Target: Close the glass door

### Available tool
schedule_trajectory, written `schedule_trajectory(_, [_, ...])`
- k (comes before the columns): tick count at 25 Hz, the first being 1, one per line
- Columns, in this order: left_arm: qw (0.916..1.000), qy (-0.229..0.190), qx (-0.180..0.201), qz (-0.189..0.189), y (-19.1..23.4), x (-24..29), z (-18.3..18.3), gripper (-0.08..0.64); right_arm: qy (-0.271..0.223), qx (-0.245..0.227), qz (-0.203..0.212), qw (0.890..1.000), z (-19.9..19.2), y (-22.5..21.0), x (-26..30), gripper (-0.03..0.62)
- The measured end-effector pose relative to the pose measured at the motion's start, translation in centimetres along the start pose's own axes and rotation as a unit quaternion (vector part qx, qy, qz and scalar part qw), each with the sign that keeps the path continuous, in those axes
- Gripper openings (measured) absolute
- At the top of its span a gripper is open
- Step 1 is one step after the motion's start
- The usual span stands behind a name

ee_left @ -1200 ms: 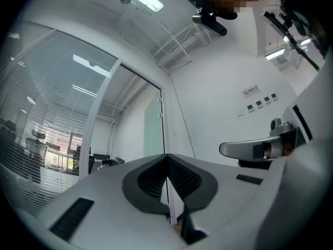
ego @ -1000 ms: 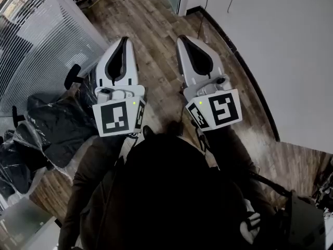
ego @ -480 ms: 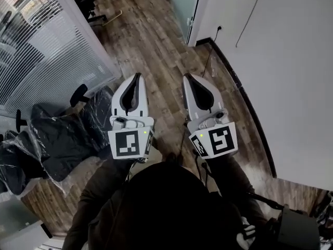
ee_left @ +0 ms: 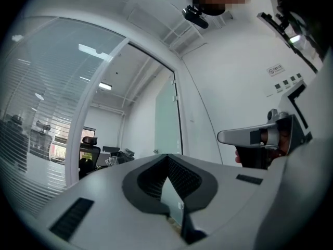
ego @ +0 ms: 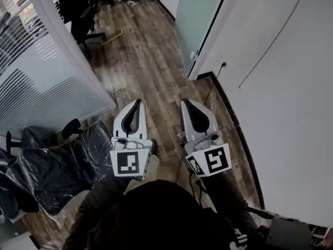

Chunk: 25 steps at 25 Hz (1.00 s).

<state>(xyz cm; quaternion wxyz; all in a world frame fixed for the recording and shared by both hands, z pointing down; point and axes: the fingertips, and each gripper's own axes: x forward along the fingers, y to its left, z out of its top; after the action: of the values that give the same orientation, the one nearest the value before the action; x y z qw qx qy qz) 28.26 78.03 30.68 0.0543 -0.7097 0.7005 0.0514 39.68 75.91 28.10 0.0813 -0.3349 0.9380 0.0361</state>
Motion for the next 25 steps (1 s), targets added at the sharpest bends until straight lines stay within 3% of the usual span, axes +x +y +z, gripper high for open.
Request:
schedule_trajectory(4, [0.9998, 0.017, 0.005, -0.009, 3.8, 9.1, -0.9, -0.003, 0.009, -0.003, -0.003, 1.0, -0.4, -5.1, 9.1, 0.001])
schedule_trajectory(8, [0.9999, 0.003, -0.008, 0.006, 7.6, 17.4, -0.8, -0.004, 0.01, -0.002, -0.011, 1.0, -1.0, -9.8, 16.4, 0.001])
schedule_trajectory(19, [0.9996, 0.026, -0.004, -0.012, 11.7, 41.7, -7.0, -0.004, 0.004, 0.002, -0.026, 1.0, -6.4, -26.6, 34.5, 0.0])
schedule_trajectory(25, [0.9997, 0.024, 0.008, 0.001, 15.0, 57.8, -8.0, -0.003, 0.012, 0.005, -0.003, 1.0, -8.7, -36.6, 47.6, 0.001])
